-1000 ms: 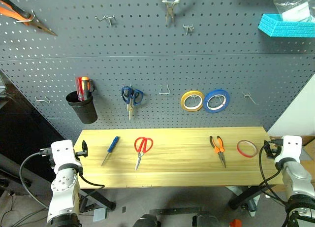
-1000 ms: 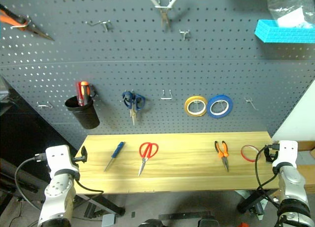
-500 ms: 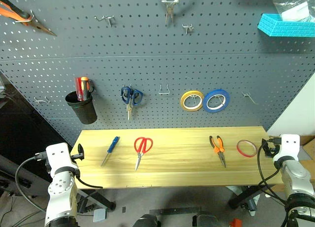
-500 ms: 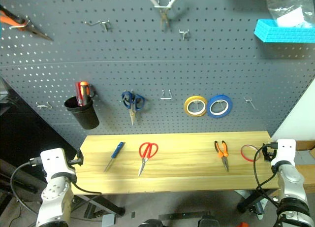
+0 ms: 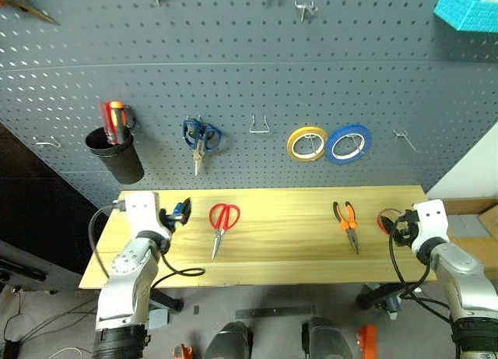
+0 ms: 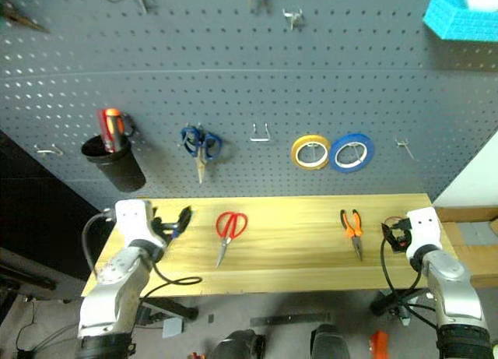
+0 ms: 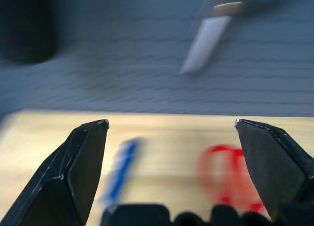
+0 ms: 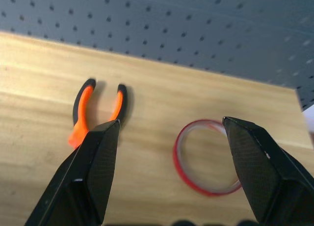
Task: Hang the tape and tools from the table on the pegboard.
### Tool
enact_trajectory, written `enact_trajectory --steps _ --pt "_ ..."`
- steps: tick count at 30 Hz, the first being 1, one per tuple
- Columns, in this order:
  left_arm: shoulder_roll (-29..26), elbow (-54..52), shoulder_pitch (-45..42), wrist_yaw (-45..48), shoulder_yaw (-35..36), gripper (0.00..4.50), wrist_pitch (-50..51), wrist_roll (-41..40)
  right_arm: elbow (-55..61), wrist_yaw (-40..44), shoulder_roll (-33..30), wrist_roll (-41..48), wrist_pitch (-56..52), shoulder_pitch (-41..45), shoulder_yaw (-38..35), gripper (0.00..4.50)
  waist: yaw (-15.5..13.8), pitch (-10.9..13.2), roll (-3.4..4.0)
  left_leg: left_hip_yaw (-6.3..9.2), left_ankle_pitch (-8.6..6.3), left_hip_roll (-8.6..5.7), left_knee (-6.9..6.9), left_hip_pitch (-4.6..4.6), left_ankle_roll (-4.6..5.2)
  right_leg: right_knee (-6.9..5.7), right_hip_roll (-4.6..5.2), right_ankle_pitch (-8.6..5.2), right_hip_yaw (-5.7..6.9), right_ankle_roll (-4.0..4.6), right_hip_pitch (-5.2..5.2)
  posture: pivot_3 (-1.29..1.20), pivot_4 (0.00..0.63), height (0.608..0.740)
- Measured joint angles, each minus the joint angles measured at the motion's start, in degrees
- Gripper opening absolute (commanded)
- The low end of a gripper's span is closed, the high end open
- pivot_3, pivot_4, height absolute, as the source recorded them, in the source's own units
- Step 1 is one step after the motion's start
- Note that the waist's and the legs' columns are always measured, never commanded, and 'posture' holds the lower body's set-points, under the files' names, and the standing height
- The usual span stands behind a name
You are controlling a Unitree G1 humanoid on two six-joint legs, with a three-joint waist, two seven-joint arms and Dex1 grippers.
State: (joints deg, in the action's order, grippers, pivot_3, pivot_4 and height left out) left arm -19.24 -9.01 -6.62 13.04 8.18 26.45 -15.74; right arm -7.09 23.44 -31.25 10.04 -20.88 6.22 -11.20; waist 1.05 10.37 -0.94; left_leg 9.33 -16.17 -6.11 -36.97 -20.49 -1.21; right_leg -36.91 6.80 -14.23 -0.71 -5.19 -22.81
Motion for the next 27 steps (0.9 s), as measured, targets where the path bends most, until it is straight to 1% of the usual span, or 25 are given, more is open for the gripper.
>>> enact_trajectory --steps 1,5,8,11,14,18,22,24,25,27 --pt "-1.88 -1.54 -1.4 3.07 -3.32 4.46 0.93 0.16 -0.69 0.51 -0.58 -0.41 -1.11 1.72 0.87 3.4 0.55 0.47 -0.02 -0.09 0.03 -0.01 -0.02 -0.39 -0.02 -0.02 0.01 0.04 -0.08 0.03 -0.43 -0.11 0.252 0.74" --pt "-4.93 -6.12 -4.76 12.33 -11.8 4.46 1.3 0.31 -4.99 2.31 -2.15 -2.17 -2.22 7.12 3.34 3.4 1.15 1.69 -0.02 -0.21 0.04 -0.01 0.01 -0.43 -0.1 0.03 0.06 0.06 -0.14 0.06 -0.5 -0.11 0.277 0.74" --pt "-8.54 -6.82 -7.56 20.1 -17.64 4.46 -0.09 1.09 -12.74 4.38 -3.08 -3.21 -2.23 13.58 4.92 3.4 1.76 2.87 -0.05 -0.3 -0.03 0.01 0.03 -0.48 -0.07 0.07 0.06 0.05 -0.17 0.08 -0.58 -0.11 0.287 0.74" --pt "-10.49 -6.79 -10.32 26.36 -21.86 4.46 -2.78 2.4 -22.79 6.32 -3.93 -5.11 -0.93 20.26 6.92 3.4 2.01 3.87 -0.18 -0.33 -0.06 0.01 0.02 -0.67 -0.02 0.1 0.09 0.05 -0.15 0.08 -0.73 -0.1 0.299 0.74" --pt "-11.21 -6.45 -12.67 30.12 -23.84 4.46 -5.11 3.6 -31.28 7.87 -4.0 -7.15 0.97 25.19 9.06 3.4 2.18 4.57 -0.3 -0.35 -0.06 -0.02 -0.01 -0.79 -0.01 0.12 0.14 0.05 -0.13 0.08 -0.81 -0.09 0.308 0.74" --pt "-11.45 -5.76 -13.98 32.97 -24.45 4.46 -7.27 5.1 -43.02 10.56 -3.9 -9.4 2.63 30.79 11.48 3.4 2.23 5.08 -0.32 -0.39 -0.06 -0.05 -0.17 -1.46 0.0 0.03 0.19 0.08 -0.13 0.08 -1.43 -0.09 0.313 0.74" --pt "-11.47 -4.84 -14.11 34.63 -25.05 4.46 -8.32 6.11 -52.3 12.57 -3.8 -11.19 3.93 35.38 12.79 3.4 2.22 5.36 -0.34 -0.46 -0.06 -0.06 -0.15 -1.49 0.0 0.06 0.23 0.08 -0.13 0.08 -1.48 -0.08 0.311 0.74" --pt "-11.55 -4.58 -14.07 35.24 -25.26 4.5 -8.82 6.87 -55.57 13.55 -3.76 -11.42 4.0 37.48 12.89 3.02 2.24 5.39 -0.37 -0.47 -0.06 -0.06 -0.15 -1.49 0.0 0.05 0.23 0.08 -0.13 0.08 -1.48 -0.08 0.309 0.74" --pt "-11.63 -4.56 -14.02 35.44 -25.32 4.5 -9.36 7.07 -57.13 14.29 -3.75 -11.68 3.97 38.29 13.0 2.76 2.23 5.41 -0.39 -0.45 -0.06 -0.05 -0.16 -1.49 0.0 0.04 0.22 0.08 -0.11 0.08 -1.48 -0.08 0.306 0.74" --pt "-11.89 -4.56 -13.95 35.88 -25.33 4.5 -9.66 7.43 -58.69 15.33 -3.71 -11.94 4.1 39.12 13.1 2.07 2.22 5.42 -0.41 -0.44 -0.06 -0.06 -0.16 -1.49 0.0 0.03 0.22 0.08 -0.1 0.08 -1.47 -0.08 0.302 0.74"
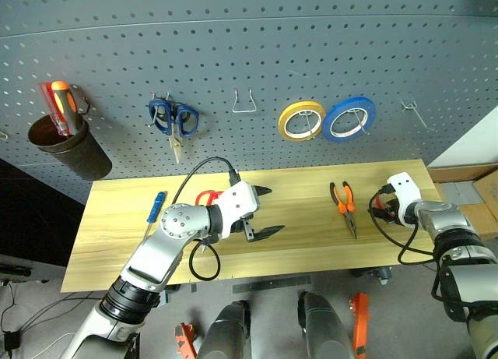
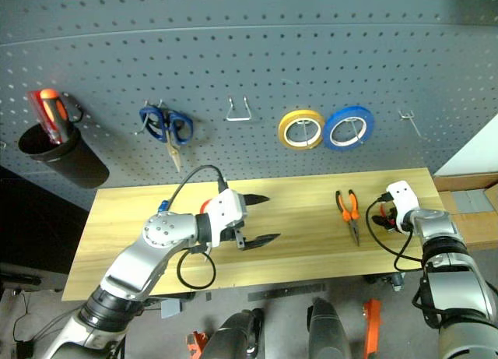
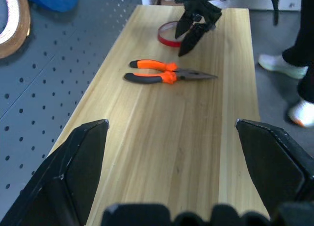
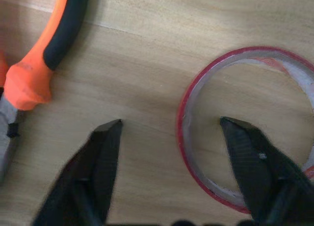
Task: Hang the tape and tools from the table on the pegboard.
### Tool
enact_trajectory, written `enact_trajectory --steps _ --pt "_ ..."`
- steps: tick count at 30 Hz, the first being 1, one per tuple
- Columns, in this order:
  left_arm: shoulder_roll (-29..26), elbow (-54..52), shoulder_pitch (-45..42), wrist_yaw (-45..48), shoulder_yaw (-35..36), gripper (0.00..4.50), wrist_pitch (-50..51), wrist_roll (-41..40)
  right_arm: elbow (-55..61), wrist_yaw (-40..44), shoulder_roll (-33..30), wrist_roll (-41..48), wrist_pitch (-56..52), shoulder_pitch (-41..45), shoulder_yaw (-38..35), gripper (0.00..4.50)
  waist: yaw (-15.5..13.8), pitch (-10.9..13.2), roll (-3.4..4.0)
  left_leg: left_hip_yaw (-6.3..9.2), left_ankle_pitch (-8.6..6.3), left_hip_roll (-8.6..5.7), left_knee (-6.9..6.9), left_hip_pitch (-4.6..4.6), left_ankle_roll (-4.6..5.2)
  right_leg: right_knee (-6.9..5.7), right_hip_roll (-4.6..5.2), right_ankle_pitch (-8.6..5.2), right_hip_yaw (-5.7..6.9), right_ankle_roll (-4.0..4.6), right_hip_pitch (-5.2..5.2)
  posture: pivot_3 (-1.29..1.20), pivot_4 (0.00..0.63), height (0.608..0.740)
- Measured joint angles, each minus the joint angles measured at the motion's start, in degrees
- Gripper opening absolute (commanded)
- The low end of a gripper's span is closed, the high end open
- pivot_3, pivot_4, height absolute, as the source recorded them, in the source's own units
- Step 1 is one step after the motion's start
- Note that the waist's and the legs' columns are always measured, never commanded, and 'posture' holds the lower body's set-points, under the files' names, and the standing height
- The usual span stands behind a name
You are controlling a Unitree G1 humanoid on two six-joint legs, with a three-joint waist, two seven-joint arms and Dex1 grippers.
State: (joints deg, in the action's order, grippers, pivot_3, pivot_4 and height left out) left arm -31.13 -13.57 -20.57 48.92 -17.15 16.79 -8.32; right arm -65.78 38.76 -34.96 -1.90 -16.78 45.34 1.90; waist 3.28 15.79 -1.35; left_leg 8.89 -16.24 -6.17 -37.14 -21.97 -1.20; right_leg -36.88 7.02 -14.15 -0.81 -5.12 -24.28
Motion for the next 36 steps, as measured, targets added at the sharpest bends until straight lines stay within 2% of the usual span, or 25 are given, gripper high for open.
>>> enact_trajectory --steps 5,6,12,14,18,22,24,26,28,30,33,36 --pt "-0.11 0.51 0.0 0.92 -0.1 4.5 -1.3 0.83 -1.45 1.34 0.02 -1.69 1.37 0.66 0.94 0.27 0.02 0.0 -0.01 0.01 0.0 -0.01 -0.11 0.01 0.0 -0.02 0.0 0.03 0.0 -0.06 0.05 -0.09 0.295 0.74" --pt "-0.1 0.76 0.0 1.29 -0.14 4.5 -1.5 0.85 -1.45 1.34 0.06 -1.91 1.79 0.64 1.3 0.04 0.02 0.0 -0.01 0.0 0.0 -0.01 -0.14 0.01 0.0 -0.02 0.0 0.05 -0.01 -0.09 0.06 -0.09 0.295 0.74" --pt "0.0 1.13 -0.49 3.65 -0.78 4.5 -2.07 0.77 0.88 0.51 0.1 -3.19 5.02 -1.71 1.66 0.04 0.12 0.0 -0.02 0.06 -0.01 -0.02 -0.45 -0.01 0.0 -0.09 -0.02 0.12 0.01 -0.13 0.13 -0.12 0.286 0.74" --pt "0.27 1.33 -1.27 4.37 -0.88 4.5 -2.02 0.62 5.22 0.34 -0.25 -3.09 5.21 -4.65 1.43 0.04 0.15 0.0 -0.01 0.12 -0.01 -0.02 -0.61 -0.08 0.0 -0.12 -0.05 0.16 0.03 -0.14 0.13 -0.13 0.282 0.74" --pt "1.9 1.79 -3.0 5.02 -0.73 4.5 -1.8 -0.5 29.89 -1.43 -2.12 -1.29 2.14 -19.94 -2.22 0.04 -0.17 -0.02 0.14 0.27 -0.01 -0.12 -0.84 -0.57 0.0 -0.16 0.0 0.22 0.11 -0.24 -0.14 -0.16 0.281 0.74" --pt "3.75 2.53 -4.87 4.88 -0.51 4.5 -2.04 -0.76 58.3 -8.05 -2.57 -1.04 -4.81 -32.97 -10.26 0.04 0.31 -0.03 0.24 0.15 -0.01 -0.11 -0.96 -0.84 0.01 -0.22 0.0 0.38 -0.02 -0.32 -0.52 -0.2 0.287 0.74" --pt "5.79 2.79 -6.2 4.2 -0.19 4.5 -2.19 -1.17 75.5 -12.69 1.6 -0.75 -9.03 -39.23 -15.98 0.04 0.37 -0.03 0.24 0.16 0.0 0.02 -0.94 -0.93 0.0 -0.31 -0.07 0.4 0.0 -0.29 -0.67 -0.22 0.292 0.74" --pt "7.66 3.06 -7.84 3.75 0.16 4.5 -2.25 -1.92 90.04 -15.98 6.02 0.21 -12.12 -41.61 -16.89 0.04 1.09 -0.03 0.24 0.11 0.0 0.09 -0.94 -0.91 -0.01 -0.32 -0.18 0.5 -0.05 -0.22 -0.69 -0.23 0.295 0.74" --pt "8.98 3.17 -9.06 3.21 0.21 4.5 -2.44 -2.33 98.02 -17.82 7.96 0.6 -14.07 -41.56 -16.85 0.04 1.63 -0.03 0.24 -0.01 0.01 0.05 -0.96 -0.87 0.02 -0.26 -0.18 0.69 -0.14 -0.22 -0.66 -0.25 0.297 0.74" --pt "10.26 4.46 -10.0 2.55 0.85 4.5 -2.48 -2.77 99.98 -19.11 8.96 1.2 -15.9 -38.54 -16.81 0.04 1.98 -0.02 0.23 -0.15 0.09 0.05 -1.0 -0.85 0.16 -0.14 -0.2 0.96 -0.24 -0.27 -0.65 -0.24 0.295 0.74" --pt "11.82 5.52 -11.46 1.66 1.12 4.5 -2.78 -2.84 98.47 -20.31 9.52 4.01 -17.79 -30.63 -17.95 0.04 2.1 0.02 0.23 -0.24 0.29 0.06 -0.98 -0.86 0.43 -0.1 -0.19 1.2 -0.26 -0.27 -0.65 -0.23 0.289 0.74" --pt "12.25 6.42 -11.98 1.25 1.4 4.5 -3.62 -2.81 91.71 -21.13 9.67 7.38 -17.85 -25.4 -21.97 0.04 1.88 0.02 0.23 -0.21 0.43 0.06 -0.94 -0.85 0.41 -0.13 -0.21 1.3 -0.2 -0.2 -0.65 -0.22 0.283 0.74"
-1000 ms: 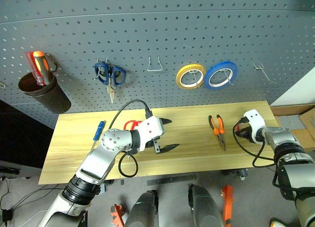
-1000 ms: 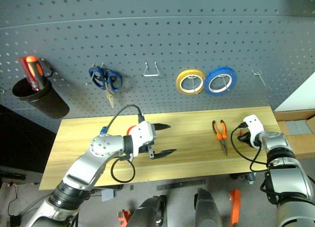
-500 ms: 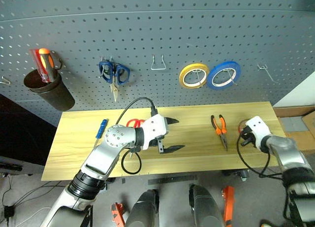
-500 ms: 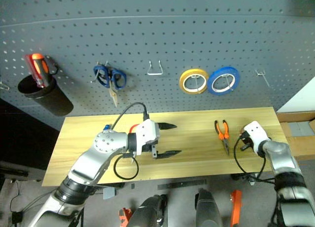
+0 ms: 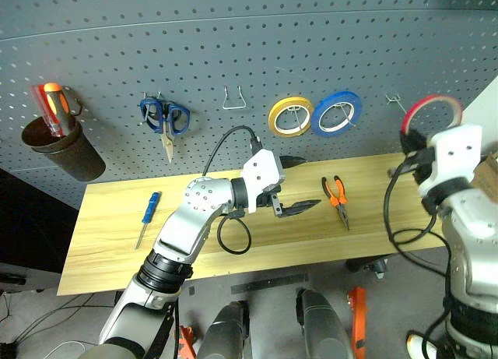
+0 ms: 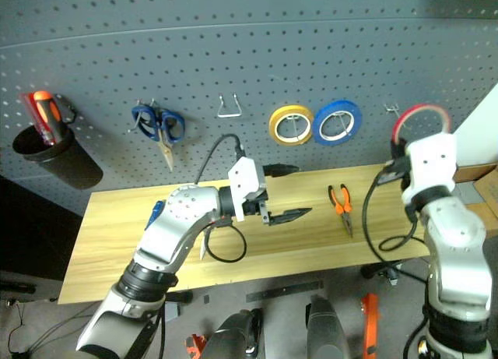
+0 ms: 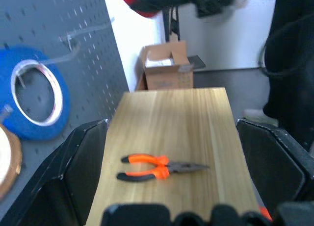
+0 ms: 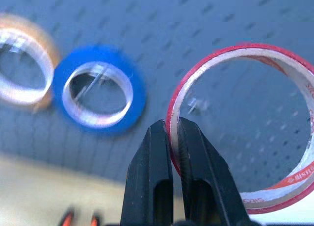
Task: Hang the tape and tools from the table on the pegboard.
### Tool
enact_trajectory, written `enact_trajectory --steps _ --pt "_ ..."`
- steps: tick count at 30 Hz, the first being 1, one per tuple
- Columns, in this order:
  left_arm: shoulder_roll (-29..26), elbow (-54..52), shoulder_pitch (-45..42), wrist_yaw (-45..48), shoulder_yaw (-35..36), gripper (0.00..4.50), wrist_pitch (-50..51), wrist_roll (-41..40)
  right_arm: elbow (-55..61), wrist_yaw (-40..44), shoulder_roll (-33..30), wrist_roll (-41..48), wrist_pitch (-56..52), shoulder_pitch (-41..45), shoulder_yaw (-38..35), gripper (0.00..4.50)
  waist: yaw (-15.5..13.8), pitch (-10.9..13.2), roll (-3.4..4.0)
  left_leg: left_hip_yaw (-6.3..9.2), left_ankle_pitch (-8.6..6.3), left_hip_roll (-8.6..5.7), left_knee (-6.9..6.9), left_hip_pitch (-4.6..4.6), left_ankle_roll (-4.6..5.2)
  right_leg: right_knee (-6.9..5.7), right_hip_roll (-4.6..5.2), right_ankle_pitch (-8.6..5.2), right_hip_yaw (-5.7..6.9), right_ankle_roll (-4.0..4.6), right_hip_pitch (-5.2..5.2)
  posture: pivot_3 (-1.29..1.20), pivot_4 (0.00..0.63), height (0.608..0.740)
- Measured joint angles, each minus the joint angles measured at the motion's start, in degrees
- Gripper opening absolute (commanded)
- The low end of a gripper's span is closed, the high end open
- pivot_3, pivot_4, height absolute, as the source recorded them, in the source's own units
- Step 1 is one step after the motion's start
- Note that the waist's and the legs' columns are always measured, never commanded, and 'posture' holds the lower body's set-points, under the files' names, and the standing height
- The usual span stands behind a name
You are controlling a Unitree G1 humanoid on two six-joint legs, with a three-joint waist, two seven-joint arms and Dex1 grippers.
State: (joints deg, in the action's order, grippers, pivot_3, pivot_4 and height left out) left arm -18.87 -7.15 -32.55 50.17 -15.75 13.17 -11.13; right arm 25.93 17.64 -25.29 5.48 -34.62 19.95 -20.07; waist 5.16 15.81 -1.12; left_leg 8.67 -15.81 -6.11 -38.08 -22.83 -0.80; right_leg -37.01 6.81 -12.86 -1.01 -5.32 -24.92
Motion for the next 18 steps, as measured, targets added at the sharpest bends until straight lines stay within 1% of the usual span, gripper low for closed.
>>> enact_trajectory --steps 4,9,14,18 --pt "0.07 0.69 0.06 -0.78 0.3 4.5 -0.03 0.13 -10.13 0.0 0.55 3.31 0.71 4.84 -1.19 0.04 0.03 0.0 0.01 -0.11 0.14 -0.02 0.0 -0.02 -0.19 -0.02 0.03 0.06 -0.11 0.02 -0.07 -0.21 0.276 0.74" --pt "-0.1 0.66 0.12 -1.15 0.32 4.5 -0.03 0.21 -21.66 1.3 1.23 6.99 3.51 11.85 -0.67 0.04 0.4 0.0 0.01 -0.26 0.16 0.01 0.04 -0.06 -0.19 -0.03 0.02 0.06 -0.19 0.02 -0.2 -0.2 0.271 0.74" --pt "-0.14 0.67 0.13 -1.66 0.33 4.5 -0.04 0.27 -32.09 2.11 1.98 7.57 7.53 17.18 1.21 0.04 0.39 0.0 0.01 -0.36 0.16 0.0 0.02 -0.07 -0.18 -0.01 0.05 0.06 -0.22 0.02 -0.22 -0.19 0.268 0.74" --pt "-0.2 0.68 0.13 -2.04 0.33 4.5 -0.08 0.3 -39.39 1.4 3.28 8.01 10.12 19.13 1.25 0.04 0.39 0.0 0.01 -0.42 0.16 0.0 0.03 -0.09 -0.19 -0.03 0.05 0.07 -0.22 0.02 -0.27 -0.19 0.266 0.74"
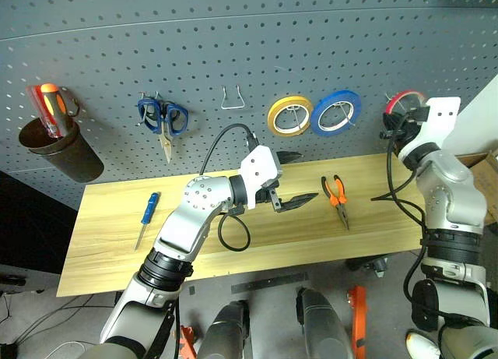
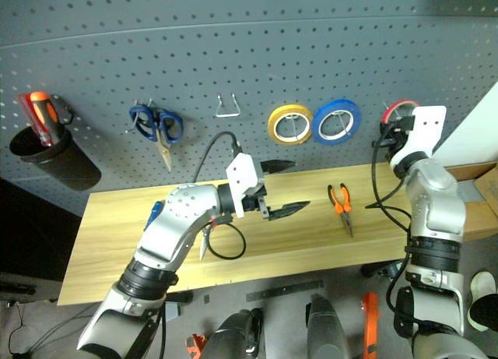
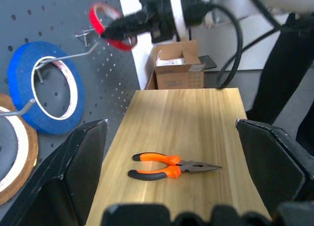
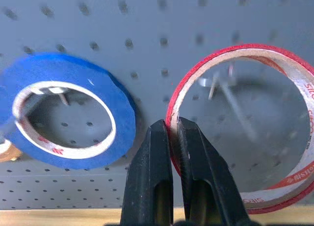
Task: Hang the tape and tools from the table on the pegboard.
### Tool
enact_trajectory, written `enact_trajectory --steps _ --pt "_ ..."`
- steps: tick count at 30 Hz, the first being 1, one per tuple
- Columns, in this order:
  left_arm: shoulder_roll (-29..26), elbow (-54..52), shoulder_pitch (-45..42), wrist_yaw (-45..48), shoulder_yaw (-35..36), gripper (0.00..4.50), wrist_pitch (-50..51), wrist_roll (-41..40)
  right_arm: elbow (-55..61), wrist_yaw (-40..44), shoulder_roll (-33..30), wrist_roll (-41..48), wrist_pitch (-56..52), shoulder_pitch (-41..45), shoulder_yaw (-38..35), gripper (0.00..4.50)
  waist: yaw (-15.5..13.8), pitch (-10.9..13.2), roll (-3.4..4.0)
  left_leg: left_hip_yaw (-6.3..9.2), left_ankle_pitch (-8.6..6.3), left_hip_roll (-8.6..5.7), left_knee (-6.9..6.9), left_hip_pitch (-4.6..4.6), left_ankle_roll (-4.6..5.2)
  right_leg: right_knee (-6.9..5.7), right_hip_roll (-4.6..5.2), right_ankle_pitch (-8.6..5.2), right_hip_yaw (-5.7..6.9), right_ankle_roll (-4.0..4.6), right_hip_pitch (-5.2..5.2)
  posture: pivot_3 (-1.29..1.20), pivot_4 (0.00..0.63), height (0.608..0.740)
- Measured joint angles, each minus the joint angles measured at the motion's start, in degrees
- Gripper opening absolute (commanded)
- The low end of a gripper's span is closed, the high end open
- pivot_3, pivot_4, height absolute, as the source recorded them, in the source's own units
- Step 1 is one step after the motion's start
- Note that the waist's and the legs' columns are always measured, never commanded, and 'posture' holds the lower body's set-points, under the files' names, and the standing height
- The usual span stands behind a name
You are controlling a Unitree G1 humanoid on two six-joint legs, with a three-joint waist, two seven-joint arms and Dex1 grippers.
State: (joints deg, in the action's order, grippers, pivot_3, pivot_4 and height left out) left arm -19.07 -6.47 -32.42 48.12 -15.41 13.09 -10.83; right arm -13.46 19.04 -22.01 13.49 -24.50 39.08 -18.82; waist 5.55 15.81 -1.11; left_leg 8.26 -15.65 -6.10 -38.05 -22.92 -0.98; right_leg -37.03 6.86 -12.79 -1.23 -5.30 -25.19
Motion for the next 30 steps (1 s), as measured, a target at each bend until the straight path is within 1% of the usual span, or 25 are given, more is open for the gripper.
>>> enact_trajectory --steps 1,4,6,7,9,10,12,13,14,16,19,22,26,30 --pt "-0.02 0.0 0.0 -0.03 0.0 4.5 -0.02 0.0 -0.93 -0.04 0.05 0.07 0.66 0.03 0.16 0.04 0.0 0.0 0.0 -0.02 0.0 0.0 0.0 -0.01 0.0 0.0 0.0 0.0 0.0 0.0 -0.01 -0.18 0.266 0.74" --pt "-0.3 0.0 0.02 -0.09 0.0 4.5 -0.12 0.25 -1.53 -0.63 0.27 0.12 1.93 -0.1 0.48 0.55 0.0 0.0 0.0 -0.06 0.0 0.0 0.0 -0.01 0.0 -0.01 0.01 0.0 -0.06 0.0 -0.05 -0.18 0.264 0.74" --pt "-0.52 0.0 0.15 -0.07 0.0 4.5 -0.29 0.5 -0.13 -1.43 0.67 0.08 1.89 -1.41 0.95 1.25 -0.02 -0.01 0.01 -0.06 0.0 0.01 0.0 -0.01 0.0 -0.01 0.0 0.0 -0.06 -0.01 -0.06 -0.18 0.264 0.74" --pt "-1.1 0.0 0.46 0.07 0.0 4.5 -0.5 0.6 1.94 -1.97 1.07 -0.03 1.41 -3.37 1.8 1.55 -0.04 -0.01 0.01 -0.05 0.0 0.03 0.0 -0.01 0.0 -0.02 -0.01 0.0 -0.04 -0.01 -0.06 -0.18 0.265 0.74" --pt "-2.55 0.13 1.18 0.31 0.03 4.5 -0.83 0.87 5.61 -2.84 2.14 -0.21 -0.3 -7.3 3.22 2.3 -0.01 -0.02 0.02 -0.03 0.0 0.06 0.02 0.0 -0.01 -0.05 -0.02 0.0 -0.05 -0.01 -0.09 -0.18 0.265 0.74" --pt "-3.53 0.36 1.62 0.47 0.04 4.5 -1.01 1.07 8.39 -3.57 2.93 -0.3 -2.15 -10.08 4.18 2.56 0.0 -0.02 0.02 -0.04 0.0 0.06 0.02 -0.01 -0.01 -0.07 -0.02 0.0 -0.08 -0.01 -0.11 -0.18 0.265 0.74" --pt "-5.27 1.06 2.45 0.91 0.39 4.5 -1.06 1.27 13.58 -5.0 4.5 -0.45 -5.89 -15.18 6.26 3.21 0.02 -0.02 0.03 -0.06 0.0 0.06 0.0 0.0 -0.01 -0.09 -0.02 0.0 -0.11 0.0 -0.13 -0.18 0.265 0.74" --pt "-6.19 1.89 2.68 1.26 0.7 4.5 -1.11 1.39 16.66 -5.97 5.31 -0.58 -8.31 -17.76 7.4 3.64 0.01 -0.02 0.03 -0.07 0.0 0.04 -0.01 0.0 0.0 -0.13 -0.02 0.01 -0.15 0.0 -0.15 -0.18 0.265 0.74" --pt "-7.67 2.64 3.15 1.61 1.15 4.5 -1.29 1.64 20.22 -6.9 6.22 -0.62 -11.01 -20.42 8.82 3.95 0.03 -0.03 0.04 -0.08 0.0 0.06 -0.01 0.03 0.0 -0.15 -0.03 0.01 -0.17 0.0 -0.15 -0.18 0.267 0.74" --pt "-10.62 4.51 3.97 2.77 2.19 4.5 -1.98 2.22 24.3 -8.18 7.46 -0.75 -16.14 -23.47 11.46 4.45 0.2 -0.03 0.06 -0.14 0.0 0.09 -0.01 0.06 0.0 -0.17 -0.09 0.1 -0.24 0.04 -0.18 -0.18 0.266 0.74" --pt "-13.01 6.21 4.59 4.73 2.28 4.5 -3.75 3.3 25.57 -9.66 7.77 -1.04 -22.0 -23.01 13.45 4.45 0.14 -0.03 0.05 -0.24 0.06 0.07 -0.02 0.07 0.1 -0.06 -0.11 0.32 -0.33 -0.06 -0.15 -0.19 0.267 0.74" --pt "-15.01 9.11 4.56 6.77 2.2 4.5 -5.2 4.67 23.11 -10.35 8.43 -1.11 -25.25 -19.72 14.63 4.45 0.2 -0.03 0.05 -0.46 0.09 0.1 -0.02 0.14 0.29 -0.04 -0.18 0.49 -0.55 -0.06 -0.15 -0.19 0.266 0.74" --pt "-15.75 12.08 4.41 8.56 2.15 4.5 -6.69 6.25 15.07 -10.55 8.28 -2.83 -26.43 -14.43 16.47 4.45 0.65 -0.04 0.05 -0.54 0.17 0.15 -0.02 0.14 0.32 -0.02 -0.25 0.67 -0.64 -0.12 -0.17 -0.19 0.262 0.74" --pt "-15.67 13.25 4.09 9.08 2.14 4.5 -7.54 6.78 3.22 -10.44 7.48 -6.0 -23.1 -9.2 18.55 4.45 0.79 -0.04 0.04 -0.62 0.19 0.16 -0.02 0.14 0.3 0.0 -0.26 0.73 -0.73 -0.13 -0.21 -0.18 0.259 0.74"
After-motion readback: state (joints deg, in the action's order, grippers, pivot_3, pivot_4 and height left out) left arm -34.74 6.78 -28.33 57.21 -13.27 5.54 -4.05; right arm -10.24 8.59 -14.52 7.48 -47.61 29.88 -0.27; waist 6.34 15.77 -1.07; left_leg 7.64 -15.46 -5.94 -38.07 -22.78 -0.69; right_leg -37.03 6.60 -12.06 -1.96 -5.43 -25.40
